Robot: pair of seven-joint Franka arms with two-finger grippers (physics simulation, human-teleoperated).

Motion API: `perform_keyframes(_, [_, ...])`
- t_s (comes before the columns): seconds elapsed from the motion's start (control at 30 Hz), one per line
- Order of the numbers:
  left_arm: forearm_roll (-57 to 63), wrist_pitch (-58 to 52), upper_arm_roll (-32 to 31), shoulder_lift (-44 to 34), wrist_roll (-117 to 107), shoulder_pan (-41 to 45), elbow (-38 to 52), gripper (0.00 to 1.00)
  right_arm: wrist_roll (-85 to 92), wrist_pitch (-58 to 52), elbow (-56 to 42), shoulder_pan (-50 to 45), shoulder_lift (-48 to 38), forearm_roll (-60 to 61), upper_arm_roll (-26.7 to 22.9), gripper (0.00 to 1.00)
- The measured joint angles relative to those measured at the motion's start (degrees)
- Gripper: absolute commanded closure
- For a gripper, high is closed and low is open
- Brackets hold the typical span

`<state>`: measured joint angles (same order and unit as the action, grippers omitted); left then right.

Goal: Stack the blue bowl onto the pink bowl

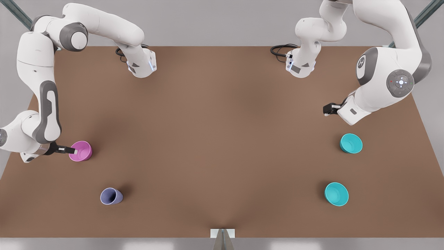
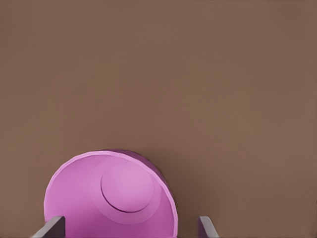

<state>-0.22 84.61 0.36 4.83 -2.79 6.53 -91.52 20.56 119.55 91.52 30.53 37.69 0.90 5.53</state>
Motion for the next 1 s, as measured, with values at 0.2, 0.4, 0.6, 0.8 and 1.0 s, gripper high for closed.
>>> perform_keyframes(0.2, [0.01,-1.47,0.0,-0.13,-0.05,-0.04,0.03,0.0,2.98,3.41,3.42,-0.14,0.86,-1.95,0.0,0.0])
perform_keyframes(0.4, [0.02,-2.17,0.0,-0.11,-0.09,-0.04,0.03,0.0,5.14,5.97,3.68,0.22,2.73,-2.38,0.0,0.0])
perform_keyframes(0.6, [0.02,-2.43,0.03,-0.03,-0.1,0.01,0.0,0.0,7.47,6.79,3.35,0.58,3.4,-1.29,0.09,0.79])
perform_keyframes(0.8, [0.04,-2.52,0.01,-0.02,-0.1,-0.03,0.0,0.0,9.03,5.83,2.72,0.65,1.76,2.52,4.91,0.79])
perform_keyframes(1.0, [0.09,-2.5,0.05,0.06,-0.09,-0.01,0.0,0.0,5.64,2.79,5.02,-11.63,-3.69,11.33,10.62,0.79])
